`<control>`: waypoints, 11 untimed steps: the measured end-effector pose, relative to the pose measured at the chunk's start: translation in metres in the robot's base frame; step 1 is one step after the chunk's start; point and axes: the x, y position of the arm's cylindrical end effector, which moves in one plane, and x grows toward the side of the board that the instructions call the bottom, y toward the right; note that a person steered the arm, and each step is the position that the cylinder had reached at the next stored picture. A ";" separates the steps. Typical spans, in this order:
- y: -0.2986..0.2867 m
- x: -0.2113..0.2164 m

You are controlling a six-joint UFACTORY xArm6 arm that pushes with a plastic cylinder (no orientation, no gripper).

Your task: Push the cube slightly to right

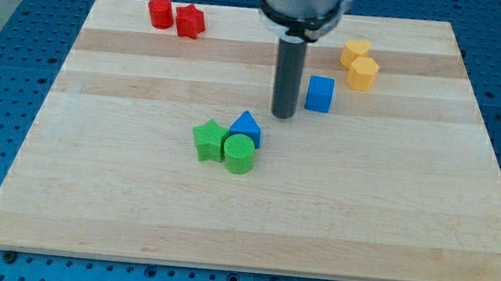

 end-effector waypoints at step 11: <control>0.073 -0.049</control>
